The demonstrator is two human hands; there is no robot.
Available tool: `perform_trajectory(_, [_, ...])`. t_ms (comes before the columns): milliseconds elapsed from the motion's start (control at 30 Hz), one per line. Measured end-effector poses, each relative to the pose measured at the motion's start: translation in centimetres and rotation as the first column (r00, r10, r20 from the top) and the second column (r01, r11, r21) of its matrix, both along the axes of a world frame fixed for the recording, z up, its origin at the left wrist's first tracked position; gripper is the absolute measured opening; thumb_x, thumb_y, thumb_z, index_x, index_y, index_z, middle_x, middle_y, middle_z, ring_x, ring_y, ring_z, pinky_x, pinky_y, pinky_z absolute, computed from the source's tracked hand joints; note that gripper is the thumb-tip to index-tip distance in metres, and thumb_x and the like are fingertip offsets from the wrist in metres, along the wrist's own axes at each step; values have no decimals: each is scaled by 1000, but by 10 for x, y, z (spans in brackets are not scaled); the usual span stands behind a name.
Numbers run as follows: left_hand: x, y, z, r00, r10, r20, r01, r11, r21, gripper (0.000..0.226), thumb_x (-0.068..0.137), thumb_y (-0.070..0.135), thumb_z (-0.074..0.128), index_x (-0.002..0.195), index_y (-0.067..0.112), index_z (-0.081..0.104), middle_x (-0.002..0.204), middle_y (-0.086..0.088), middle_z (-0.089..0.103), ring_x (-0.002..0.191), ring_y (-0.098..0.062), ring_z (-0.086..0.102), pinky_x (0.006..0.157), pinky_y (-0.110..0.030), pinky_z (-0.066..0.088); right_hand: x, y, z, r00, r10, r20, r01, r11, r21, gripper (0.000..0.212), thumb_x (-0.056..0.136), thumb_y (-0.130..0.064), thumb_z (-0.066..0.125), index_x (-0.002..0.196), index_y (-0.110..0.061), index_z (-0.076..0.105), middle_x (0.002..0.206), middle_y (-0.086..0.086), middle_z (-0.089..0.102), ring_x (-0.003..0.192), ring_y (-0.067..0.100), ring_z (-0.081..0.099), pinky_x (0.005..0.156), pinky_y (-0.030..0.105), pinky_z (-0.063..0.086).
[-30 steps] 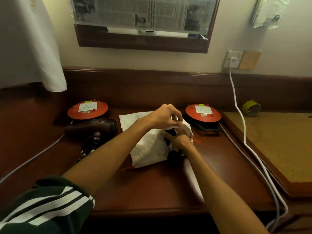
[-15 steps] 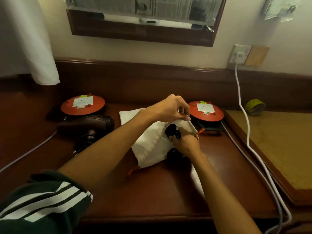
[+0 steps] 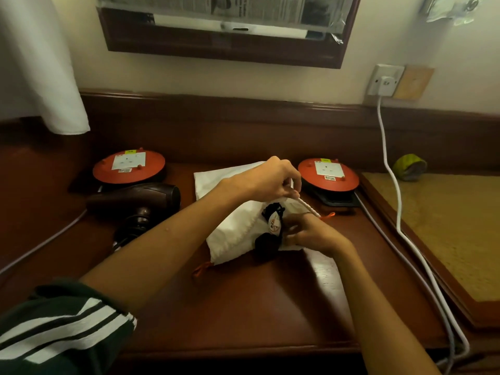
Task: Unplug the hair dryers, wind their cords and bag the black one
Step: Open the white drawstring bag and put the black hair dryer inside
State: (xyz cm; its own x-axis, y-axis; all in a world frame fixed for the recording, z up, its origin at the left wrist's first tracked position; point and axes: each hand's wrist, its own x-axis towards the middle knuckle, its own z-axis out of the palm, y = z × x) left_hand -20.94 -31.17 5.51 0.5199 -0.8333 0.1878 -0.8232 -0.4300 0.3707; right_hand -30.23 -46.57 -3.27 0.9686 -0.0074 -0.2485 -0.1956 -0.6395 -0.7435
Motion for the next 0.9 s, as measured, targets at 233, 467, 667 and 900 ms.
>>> perform_trajectory(233, [-2,4,-5,1000,1,3,-1,1000,13,8,94,23,75,98,16,78,100,-3,68,91,-19,65,74,-30,54,-6,16,-22,916,234,325,-94,914,-394,73,86,-14,75,149,-27,41,143,6,45,122,24,51,96,34,52])
perform_trajectory(467, [-5,7,-5,1000,0,3,0,1000,-29,8,95,21,74,99,15,77,96,2,64,89,-14,62,73,-26,51,-6,15,-16,923,197,331,-73,933,-352,23,84,-17,79,107,-17,76,123,0,61,108,19,58,89,31,51])
perform_trajectory(667, [-15,1,1,998,-61,15,62,990,-126,3,94,17,74,94,16,77,84,16,61,80,-5,59,67,-16,42,-5,13,-20,861,-18,508,120,978,-169,33,89,-11,74,121,-21,71,129,2,55,95,18,68,80,35,60])
perform_trajectory(900, [-7,2,-5,999,-28,36,30,997,-72,7,94,20,74,98,15,77,94,2,67,89,-14,63,73,-29,55,-1,23,-22,912,-35,409,169,939,-298,67,81,-14,74,141,-27,48,135,7,57,108,33,63,81,35,54])
